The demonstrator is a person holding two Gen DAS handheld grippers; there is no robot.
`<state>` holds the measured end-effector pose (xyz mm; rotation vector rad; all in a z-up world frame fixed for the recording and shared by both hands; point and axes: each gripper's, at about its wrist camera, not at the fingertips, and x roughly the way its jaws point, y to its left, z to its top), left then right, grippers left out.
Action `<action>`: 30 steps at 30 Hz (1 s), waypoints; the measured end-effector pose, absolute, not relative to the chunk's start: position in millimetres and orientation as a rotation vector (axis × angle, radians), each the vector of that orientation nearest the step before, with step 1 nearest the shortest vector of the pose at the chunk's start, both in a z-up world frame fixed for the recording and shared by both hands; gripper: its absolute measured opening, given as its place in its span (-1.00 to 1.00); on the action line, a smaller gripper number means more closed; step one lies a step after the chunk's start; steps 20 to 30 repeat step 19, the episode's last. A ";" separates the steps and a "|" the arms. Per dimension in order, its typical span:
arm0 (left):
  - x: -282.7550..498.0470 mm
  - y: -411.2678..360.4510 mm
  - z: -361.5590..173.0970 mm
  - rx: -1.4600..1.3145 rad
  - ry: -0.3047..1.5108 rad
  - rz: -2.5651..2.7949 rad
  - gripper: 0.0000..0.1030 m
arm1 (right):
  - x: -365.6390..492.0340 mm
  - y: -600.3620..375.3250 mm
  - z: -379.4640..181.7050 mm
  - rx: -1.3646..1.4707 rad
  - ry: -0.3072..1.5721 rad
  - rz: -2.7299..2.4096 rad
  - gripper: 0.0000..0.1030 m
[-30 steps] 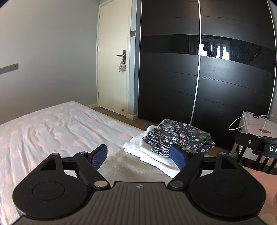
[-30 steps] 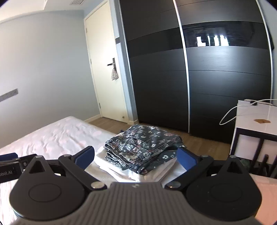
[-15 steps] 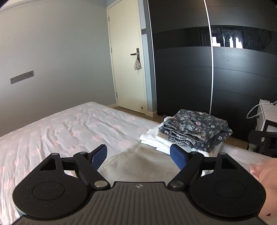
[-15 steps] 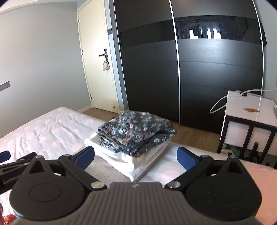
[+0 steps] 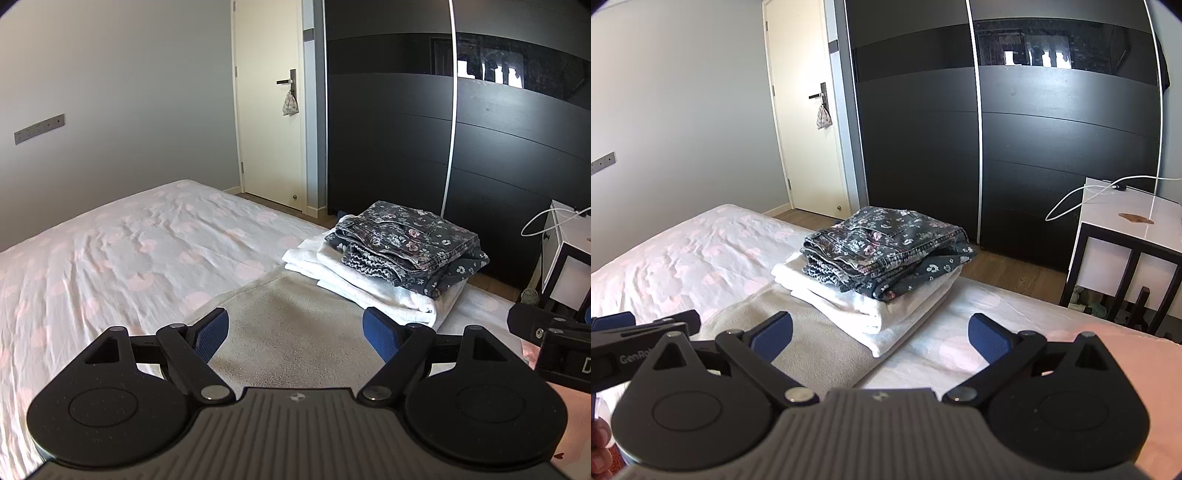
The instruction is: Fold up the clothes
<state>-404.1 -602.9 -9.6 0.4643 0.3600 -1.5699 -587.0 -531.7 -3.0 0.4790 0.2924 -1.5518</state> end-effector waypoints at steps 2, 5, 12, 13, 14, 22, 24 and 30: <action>-404.6 -602.8 -9.8 0.468 0.364 -1.570 0.55 | -585.5 -531.2 -3.0 0.474 0.292 -1.547 0.98; -403.2 -601.4 -8.3 0.466 0.366 -1.569 0.55 | -581.2 -530.1 -3.5 0.459 0.301 -1.538 0.98; -403.4 -600.0 -5.5 0.468 0.359 -1.572 0.55 | -573.2 -527.4 -4.3 0.437 0.313 -1.524 0.98; -403.7 -600.1 -5.1 0.468 0.357 -1.572 0.55 | -572.7 -527.2 -4.1 0.436 0.313 -1.521 0.98; -403.9 -599.9 -5.0 0.466 0.357 -1.571 0.55 | -572.5 -527.1 -4.1 0.434 0.313 -1.521 0.98; -402.3 -600.3 -4.7 0.455 0.367 -1.575 0.55 | -572.4 -526.9 -4.4 0.431 0.310 -1.521 0.98; -402.3 -600.3 -4.7 0.455 0.367 -1.575 0.55 | -572.4 -526.9 -4.4 0.431 0.310 -1.521 0.98; -402.3 -600.3 -4.7 0.455 0.367 -1.575 0.55 | -572.4 -526.9 -4.4 0.431 0.310 -1.521 0.98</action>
